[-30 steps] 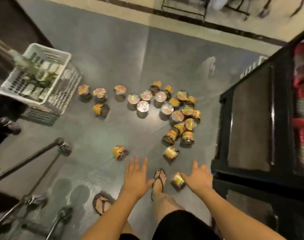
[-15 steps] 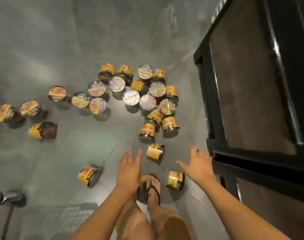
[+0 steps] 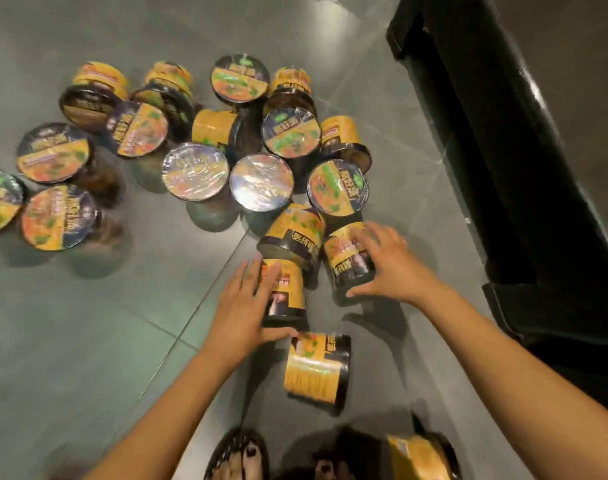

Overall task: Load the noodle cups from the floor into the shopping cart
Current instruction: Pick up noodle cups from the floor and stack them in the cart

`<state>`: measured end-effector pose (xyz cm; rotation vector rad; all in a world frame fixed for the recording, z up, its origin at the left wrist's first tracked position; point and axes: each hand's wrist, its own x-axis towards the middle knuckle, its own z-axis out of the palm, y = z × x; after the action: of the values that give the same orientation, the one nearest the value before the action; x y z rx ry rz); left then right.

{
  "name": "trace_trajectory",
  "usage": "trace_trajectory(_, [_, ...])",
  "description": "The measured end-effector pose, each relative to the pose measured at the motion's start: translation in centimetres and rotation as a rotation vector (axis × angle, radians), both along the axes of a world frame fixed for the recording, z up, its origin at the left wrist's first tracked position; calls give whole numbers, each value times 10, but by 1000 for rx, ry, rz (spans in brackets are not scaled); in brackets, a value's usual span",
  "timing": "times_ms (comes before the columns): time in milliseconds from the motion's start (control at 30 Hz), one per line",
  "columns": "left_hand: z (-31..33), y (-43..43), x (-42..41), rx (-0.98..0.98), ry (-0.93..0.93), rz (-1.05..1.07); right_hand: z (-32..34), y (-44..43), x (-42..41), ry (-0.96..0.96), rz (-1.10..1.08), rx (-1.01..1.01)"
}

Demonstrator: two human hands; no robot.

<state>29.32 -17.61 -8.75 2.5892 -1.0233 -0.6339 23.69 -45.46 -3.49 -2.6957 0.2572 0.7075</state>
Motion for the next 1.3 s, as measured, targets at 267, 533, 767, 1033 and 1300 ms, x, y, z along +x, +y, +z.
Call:
trace_trajectory(267, [-30,-1,13,-178,-66,-70,-42,-4,6,-120,-10,32])
trace_trajectory(533, [-8,-1,7,-117,-27,88,-44,20,-19,-145,-428,161])
trace_trajectory(767, [13,-4,27,-89,-36,227,-38,28,-19,-88,-583,329])
trace_trajectory(1033, [-3,-3,23,105,-301,147,-38,29,-24,-242,-447,-147])
trace_trajectory(1300, [-12,-1,13,137,-239,171,-45,36,-32,10,-330,-263])
